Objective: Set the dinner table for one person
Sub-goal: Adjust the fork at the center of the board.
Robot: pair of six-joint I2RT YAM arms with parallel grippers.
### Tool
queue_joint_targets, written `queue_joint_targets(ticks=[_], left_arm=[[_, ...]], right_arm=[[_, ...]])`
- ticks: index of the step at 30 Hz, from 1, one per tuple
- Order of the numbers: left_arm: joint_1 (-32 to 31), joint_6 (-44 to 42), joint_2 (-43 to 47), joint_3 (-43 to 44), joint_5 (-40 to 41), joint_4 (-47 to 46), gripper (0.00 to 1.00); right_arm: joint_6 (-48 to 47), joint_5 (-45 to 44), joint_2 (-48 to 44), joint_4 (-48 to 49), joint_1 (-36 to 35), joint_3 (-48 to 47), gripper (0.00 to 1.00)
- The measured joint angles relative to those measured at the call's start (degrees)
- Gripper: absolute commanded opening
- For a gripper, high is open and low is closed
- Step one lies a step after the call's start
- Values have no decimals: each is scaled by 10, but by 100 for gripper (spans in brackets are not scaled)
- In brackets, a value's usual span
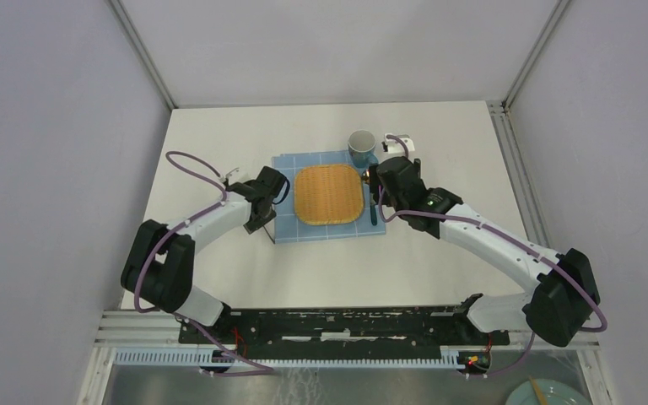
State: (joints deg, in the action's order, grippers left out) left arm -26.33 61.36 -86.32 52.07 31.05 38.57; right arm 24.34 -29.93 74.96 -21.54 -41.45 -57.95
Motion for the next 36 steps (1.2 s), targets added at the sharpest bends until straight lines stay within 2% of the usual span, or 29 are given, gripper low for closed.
queue_joint_targets(ticks=[6, 13, 30, 32, 34, 36], left_arm=[[0, 2, -4, -1, 25, -17, 50], [0, 14, -52, 10, 47, -26, 49], [0, 26, -127, 61, 65, -36, 49], [0, 28, -132, 63, 65, -36, 45], [0, 30, -135, 63, 65, -36, 34], [0, 33, -135, 63, 65, -36, 29]], right_arm=[[3, 13, 0, -4, 5, 7, 74], [3, 20, -1, -5, 5, 7, 74], [3, 27, -8, -15, 7, 11, 74], [3, 27, -8, -15, 7, 11, 74], [3, 27, -8, -15, 7, 11, 74], [3, 28, -8, -15, 7, 11, 74]])
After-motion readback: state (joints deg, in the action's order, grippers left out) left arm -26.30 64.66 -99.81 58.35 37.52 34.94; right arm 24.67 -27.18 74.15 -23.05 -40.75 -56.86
